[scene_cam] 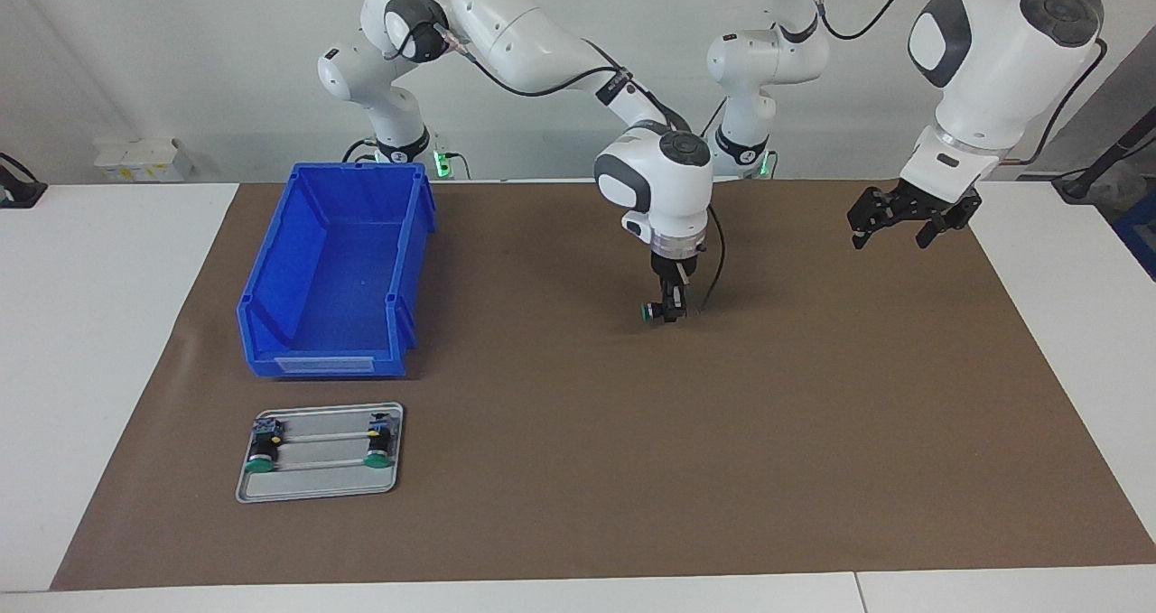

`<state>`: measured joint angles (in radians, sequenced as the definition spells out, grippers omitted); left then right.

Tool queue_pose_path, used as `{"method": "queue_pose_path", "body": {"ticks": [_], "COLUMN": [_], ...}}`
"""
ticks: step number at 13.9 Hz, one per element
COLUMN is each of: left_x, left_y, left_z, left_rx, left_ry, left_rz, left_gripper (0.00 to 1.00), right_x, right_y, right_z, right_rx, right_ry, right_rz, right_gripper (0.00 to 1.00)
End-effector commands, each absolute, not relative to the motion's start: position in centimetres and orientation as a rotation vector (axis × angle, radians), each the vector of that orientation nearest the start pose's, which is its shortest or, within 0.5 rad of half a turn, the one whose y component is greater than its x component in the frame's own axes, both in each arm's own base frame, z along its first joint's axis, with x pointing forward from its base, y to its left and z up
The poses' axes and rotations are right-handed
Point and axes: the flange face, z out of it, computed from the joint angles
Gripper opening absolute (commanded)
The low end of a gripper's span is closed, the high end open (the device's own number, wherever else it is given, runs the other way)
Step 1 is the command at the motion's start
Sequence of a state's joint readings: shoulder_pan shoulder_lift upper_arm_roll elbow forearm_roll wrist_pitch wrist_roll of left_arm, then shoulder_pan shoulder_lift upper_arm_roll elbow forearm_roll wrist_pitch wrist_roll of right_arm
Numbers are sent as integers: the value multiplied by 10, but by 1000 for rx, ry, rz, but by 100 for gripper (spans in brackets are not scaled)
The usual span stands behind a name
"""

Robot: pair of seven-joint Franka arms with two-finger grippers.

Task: Place and press button with both arms
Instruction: 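Carry the button with the right gripper to mid-table and set it down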

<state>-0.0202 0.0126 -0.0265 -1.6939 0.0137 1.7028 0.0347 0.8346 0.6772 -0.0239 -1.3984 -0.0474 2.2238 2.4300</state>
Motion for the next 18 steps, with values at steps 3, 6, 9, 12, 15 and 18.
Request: {"method": "queue_pose_path", "body": {"ticks": [3,6,9,12,15,18], "left_x": [557,557,558,562,563,558], "left_y": [-29,-35,-38,-58,-80,-91], "left_z": [572,572,573,575,570,558], "left_rx": [-3114,-3113,-3113,-3109,-3102,-3161], "left_ry": [139,149,156,229,359,695], "left_rz": [-10,-15,-34,-108,-166,-193], "left_gripper": [100,100,100,100,100,100], "right_x": [502,499,500,515,547,573], "right_y": [532,535,538,513,448,385], "right_z": [314,316,325,371,428,463], "right_rx": [-2084,-2111,-2164,-2186,-2253,-2471], "right_ry": [2088,2059,1998,1921,1818,1604], "right_rz": [-102,-117,-146,-176,-208,-267], "right_gripper": [37,46,100,100,100,100]}}
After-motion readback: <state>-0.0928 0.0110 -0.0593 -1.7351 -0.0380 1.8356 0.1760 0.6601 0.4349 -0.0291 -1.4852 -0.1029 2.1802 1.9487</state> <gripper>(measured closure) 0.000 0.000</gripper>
